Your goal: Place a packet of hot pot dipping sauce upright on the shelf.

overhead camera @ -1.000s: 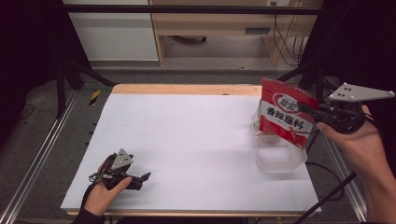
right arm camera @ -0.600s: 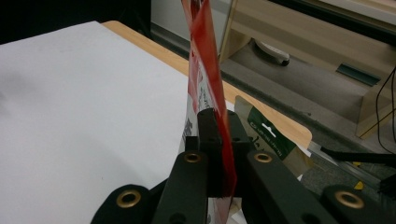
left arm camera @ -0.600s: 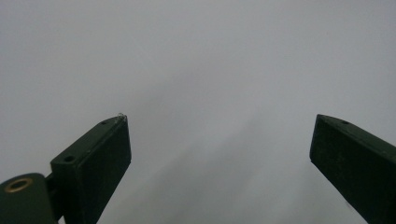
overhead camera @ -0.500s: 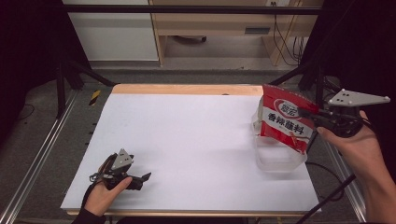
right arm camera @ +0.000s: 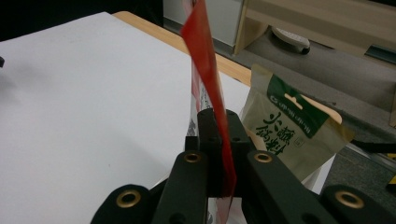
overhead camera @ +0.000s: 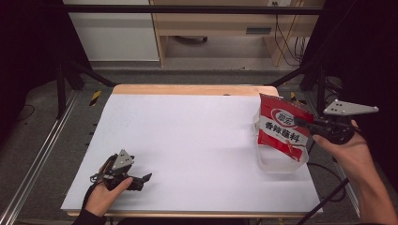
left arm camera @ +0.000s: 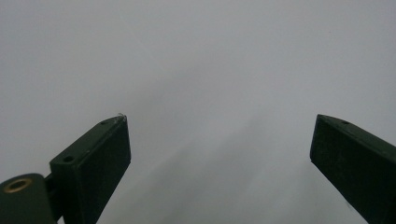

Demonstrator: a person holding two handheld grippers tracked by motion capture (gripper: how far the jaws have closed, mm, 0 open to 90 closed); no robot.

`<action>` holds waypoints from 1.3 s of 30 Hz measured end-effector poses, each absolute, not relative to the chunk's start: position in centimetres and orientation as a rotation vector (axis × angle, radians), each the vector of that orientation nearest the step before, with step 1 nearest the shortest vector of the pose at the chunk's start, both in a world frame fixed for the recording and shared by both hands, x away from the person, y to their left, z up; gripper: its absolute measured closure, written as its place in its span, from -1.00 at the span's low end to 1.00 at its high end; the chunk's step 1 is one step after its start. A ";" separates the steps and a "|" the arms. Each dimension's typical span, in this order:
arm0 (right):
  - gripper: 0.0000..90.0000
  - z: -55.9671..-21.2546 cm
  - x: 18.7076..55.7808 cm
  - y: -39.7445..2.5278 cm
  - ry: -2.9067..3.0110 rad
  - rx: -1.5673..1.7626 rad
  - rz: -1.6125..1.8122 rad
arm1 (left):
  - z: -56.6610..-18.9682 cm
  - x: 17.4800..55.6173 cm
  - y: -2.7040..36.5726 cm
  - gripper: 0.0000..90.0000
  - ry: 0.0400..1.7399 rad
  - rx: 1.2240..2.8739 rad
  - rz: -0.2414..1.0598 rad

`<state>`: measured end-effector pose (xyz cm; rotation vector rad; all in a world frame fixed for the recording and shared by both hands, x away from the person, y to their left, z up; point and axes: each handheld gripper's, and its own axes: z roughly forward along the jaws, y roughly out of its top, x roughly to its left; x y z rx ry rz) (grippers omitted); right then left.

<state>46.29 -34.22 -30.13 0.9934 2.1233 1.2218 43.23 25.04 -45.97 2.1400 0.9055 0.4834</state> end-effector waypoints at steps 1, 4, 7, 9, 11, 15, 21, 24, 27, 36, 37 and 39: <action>0.99 -30.6 46.3 -34.3 2.124 1.001 1.226 | -46.0 43.2 25.0 -0.89 0.905 2.140 0.483; 0.99 -31.7 46.4 -34.6 2.130 1.006 1.234 | -46.0 43.3 25.1 -0.89 0.904 2.144 0.481; 0.99 -32.8 46.4 -35.3 2.132 1.032 1.235 | -46.0 43.3 25.1 -0.89 0.906 2.143 0.479; 0.99 -33.3 46.3 -35.7 2.130 1.044 1.239 | -46.0 43.3 25.1 -0.89 0.906 2.142 0.477; 0.99 -33.7 46.0 -36.1 2.122 1.057 1.255 | -46.0 43.3 25.1 -0.89 0.906 2.141 0.476; 0.99 -34.3 45.6 -36.9 2.127 1.065 1.245 | -46.0 43.3 25.1 -0.89 0.906 2.144 0.473; 0.98 -35.2 44.8 -38.1 2.134 1.110 1.201 | -46.1 43.3 25.0 -0.89 0.903 2.148 0.469; 0.95 -35.4 44.7 -38.4 2.140 1.124 1.173 | -46.1 43.3 25.0 -0.89 0.902 2.148 0.469; 0.81 -35.4 44.6 -38.4 2.149 1.134 1.156 | -46.1 43.3 25.0 -0.89 0.904 2.147 0.469; -0.16 -33.6 44.3 -37.7 2.101 1.103 1.070 | -46.0 43.3 25.0 -0.89 0.904 2.144 0.471; -0.21 -33.1 44.2 -37.6 2.090 1.095 1.058 | -46.0 43.3 25.0 -0.89 0.903 2.145 0.471; -0.34 -32.1 44.2 -37.3 2.074 1.078 1.045 | -46.0 43.3 25.0 -0.89 0.902 2.145 0.471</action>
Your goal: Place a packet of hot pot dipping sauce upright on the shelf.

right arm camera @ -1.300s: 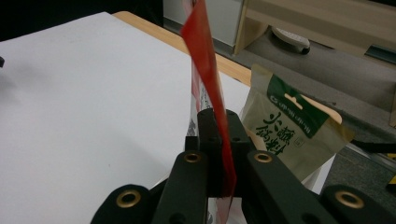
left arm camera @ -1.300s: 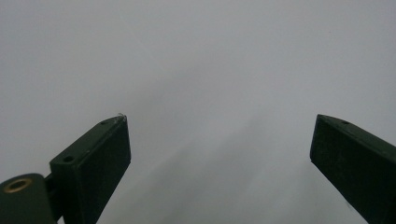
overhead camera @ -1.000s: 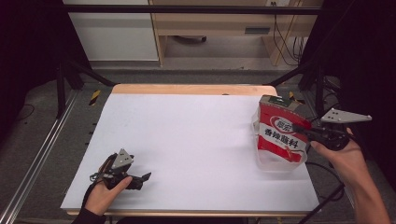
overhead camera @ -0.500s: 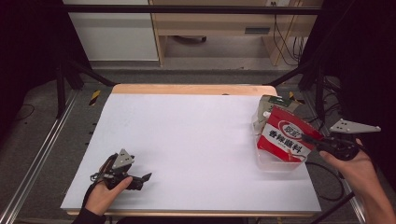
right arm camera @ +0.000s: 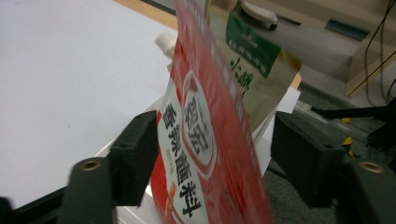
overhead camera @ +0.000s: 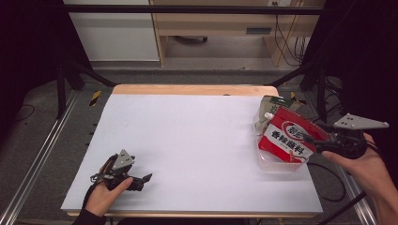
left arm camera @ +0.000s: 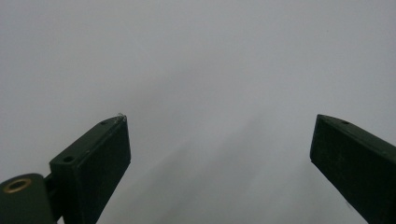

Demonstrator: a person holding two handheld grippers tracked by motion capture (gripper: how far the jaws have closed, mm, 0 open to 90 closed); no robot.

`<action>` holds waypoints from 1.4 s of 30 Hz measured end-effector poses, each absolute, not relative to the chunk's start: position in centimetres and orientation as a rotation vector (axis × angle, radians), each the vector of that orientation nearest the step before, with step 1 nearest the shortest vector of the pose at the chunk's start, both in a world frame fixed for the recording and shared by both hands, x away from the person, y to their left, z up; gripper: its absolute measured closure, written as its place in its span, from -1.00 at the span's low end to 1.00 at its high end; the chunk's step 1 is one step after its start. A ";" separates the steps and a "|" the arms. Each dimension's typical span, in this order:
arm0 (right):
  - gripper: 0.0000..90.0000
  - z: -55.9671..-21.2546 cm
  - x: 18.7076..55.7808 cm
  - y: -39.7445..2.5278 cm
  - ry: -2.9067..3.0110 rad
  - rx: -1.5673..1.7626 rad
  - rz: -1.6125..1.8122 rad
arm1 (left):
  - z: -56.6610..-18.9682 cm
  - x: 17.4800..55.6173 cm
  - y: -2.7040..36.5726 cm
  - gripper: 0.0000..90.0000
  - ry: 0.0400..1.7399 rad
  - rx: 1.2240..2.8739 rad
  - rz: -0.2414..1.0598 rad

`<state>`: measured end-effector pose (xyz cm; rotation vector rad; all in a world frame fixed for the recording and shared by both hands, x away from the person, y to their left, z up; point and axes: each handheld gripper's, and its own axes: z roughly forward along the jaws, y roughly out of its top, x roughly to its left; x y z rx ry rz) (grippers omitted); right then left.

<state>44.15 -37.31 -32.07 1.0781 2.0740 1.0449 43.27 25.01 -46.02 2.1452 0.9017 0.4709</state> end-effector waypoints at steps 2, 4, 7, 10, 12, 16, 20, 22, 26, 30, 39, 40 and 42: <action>-0.42 -31.0 44.1 -36.8 2.059 1.056 1.048 | -46.0 43.3 25.0 -0.89 0.902 2.144 0.470; -0.49 -29.9 44.0 -36.1 2.041 1.038 1.047 | -46.0 43.3 25.0 -0.89 0.900 2.144 0.471; -0.58 -28.5 43.9 -34.8 2.017 1.002 1.063 | -46.0 43.3 25.1 -0.89 0.901 2.143 0.472; -0.65 -27.5 43.5 -32.8 2.019 0.964 1.065 | -46.0 43.3 25.1 -0.89 0.901 2.142 0.473; -0.68 -27.2 43.3 -31.3 2.028 0.924 1.085 | -46.0 43.3 25.1 -0.89 0.903 2.142 0.473; -0.71 -27.4 42.9 -28.0 2.054 0.855 1.120 | -45.9 43.3 25.2 -0.89 0.902 2.142 0.473; -0.71 -28.8 42.8 -25.0 2.103 0.803 1.132 | -45.9 43.3 25.3 -0.89 0.906 2.138 0.475; -0.72 -29.9 42.8 -23.6 2.130 0.791 1.145 | -45.9 43.3 25.3 -0.89 0.907 2.138 0.477; -0.72 -32.2 42.9 -21.2 2.167 0.790 1.182 | -45.9 43.3 25.4 -0.89 0.910 2.139 0.476; -0.73 -34.1 43.3 -19.5 2.204 0.793 1.202 | -45.9 43.3 25.4 -0.89 0.910 2.137 0.476; -0.78 -36.6 43.7 -17.1 2.199 0.832 1.267 | -45.9 43.3 25.6 -0.89 0.917 2.139 0.487; -0.79 -37.1 43.7 -16.8 2.198 0.843 1.271 | -46.0 43.3 25.6 -0.89 0.917 2.139 0.487; -0.81 -38.0 43.8 -16.2 2.196 0.866 1.283 | -46.0 43.3 25.5 -0.89 0.917 2.141 0.488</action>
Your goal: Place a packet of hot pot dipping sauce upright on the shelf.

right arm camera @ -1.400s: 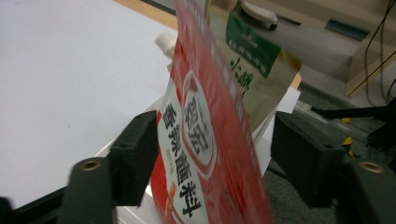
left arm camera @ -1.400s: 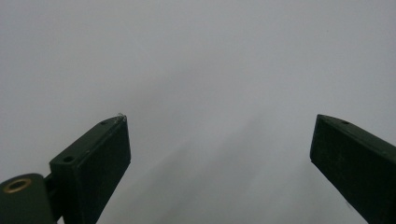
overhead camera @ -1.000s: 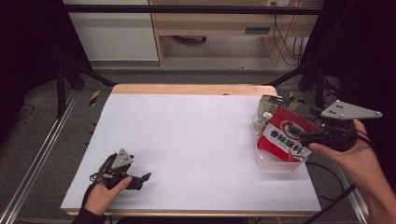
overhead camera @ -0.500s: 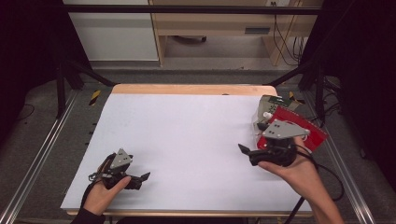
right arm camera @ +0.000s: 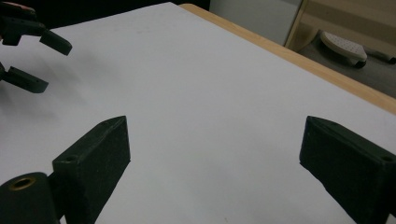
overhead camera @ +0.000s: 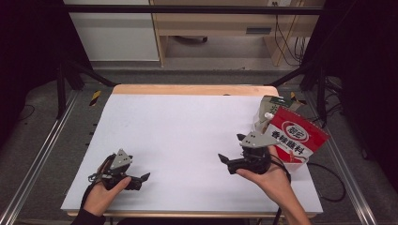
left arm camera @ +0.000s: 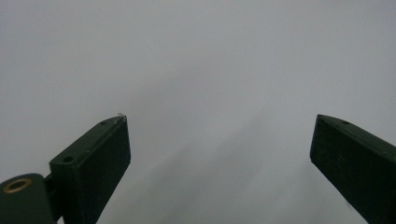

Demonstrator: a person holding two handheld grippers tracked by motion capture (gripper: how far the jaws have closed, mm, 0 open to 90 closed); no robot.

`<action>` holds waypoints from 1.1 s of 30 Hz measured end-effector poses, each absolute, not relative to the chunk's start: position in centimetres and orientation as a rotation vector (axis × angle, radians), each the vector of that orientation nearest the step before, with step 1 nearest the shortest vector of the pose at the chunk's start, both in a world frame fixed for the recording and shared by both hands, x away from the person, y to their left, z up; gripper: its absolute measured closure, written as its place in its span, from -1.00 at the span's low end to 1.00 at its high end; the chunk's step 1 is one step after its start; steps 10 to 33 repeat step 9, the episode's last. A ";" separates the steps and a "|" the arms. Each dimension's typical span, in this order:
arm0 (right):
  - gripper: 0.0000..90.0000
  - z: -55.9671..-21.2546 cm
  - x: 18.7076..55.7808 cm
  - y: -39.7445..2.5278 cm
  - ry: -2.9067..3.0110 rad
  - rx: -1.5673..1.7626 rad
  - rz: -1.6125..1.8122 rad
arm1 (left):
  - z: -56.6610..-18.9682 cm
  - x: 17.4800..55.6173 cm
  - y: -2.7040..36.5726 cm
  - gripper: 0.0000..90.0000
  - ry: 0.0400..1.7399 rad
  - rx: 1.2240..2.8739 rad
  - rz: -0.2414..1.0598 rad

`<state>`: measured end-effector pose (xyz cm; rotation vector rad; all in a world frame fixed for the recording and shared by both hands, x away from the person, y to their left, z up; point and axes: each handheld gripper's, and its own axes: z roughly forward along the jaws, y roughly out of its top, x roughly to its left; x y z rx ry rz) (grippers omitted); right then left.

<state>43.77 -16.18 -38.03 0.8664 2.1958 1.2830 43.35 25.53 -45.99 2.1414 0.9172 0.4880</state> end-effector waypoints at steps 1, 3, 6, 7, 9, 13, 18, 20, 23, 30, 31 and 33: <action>-0.82 -38.5 43.8 -15.9 2.195 0.875 1.287 | -46.0 43.3 25.5 -0.89 0.917 2.143 0.489; -0.83 -39.5 43.9 -15.2 2.185 0.894 1.291 | -46.0 43.4 25.5 -0.89 0.916 2.145 0.491; -0.84 -40.9 43.9 -14.3 2.177 0.911 1.311 | -46.0 43.4 25.6 -0.89 0.913 2.141 0.492; -0.84 -41.4 43.9 -14.0 2.179 0.912 1.305 | -46.0 43.4 25.7 -0.89 0.913 2.139 0.496; -0.84 -42.1 43.8 -13.5 2.196 0.911 1.275 | -46.0 43.4 25.7 -0.89 0.914 2.137 0.499; -0.84 -42.1 43.8 -13.5 2.196 0.911 1.275 | -46.0 43.4 25.7 -0.89 0.914 2.137 0.499; -0.84 -42.1 43.8 -13.5 2.196 0.911 1.275 | -46.0 43.4 25.7 -0.89 0.914 2.137 0.499; -0.84 -42.1 43.8 -13.5 2.196 0.911 1.275 | -46.0 43.4 25.7 -0.89 0.914 2.137 0.499; -0.84 -42.1 43.8 -13.5 2.196 0.911 1.275 | -46.0 43.4 25.7 -0.89 0.914 2.137 0.499; -0.84 -42.1 43.8 -13.5 2.196 0.911 1.275 | -46.0 43.4 25.7 -0.89 0.914 2.137 0.499; -0.84 -42.1 43.8 -13.5 2.196 0.911 1.275 | -46.0 43.4 25.7 -0.89 0.914 2.137 0.499; -0.84 -42.1 43.8 -13.5 2.196 0.911 1.275 | -46.0 43.4 25.7 -0.89 0.914 2.137 0.499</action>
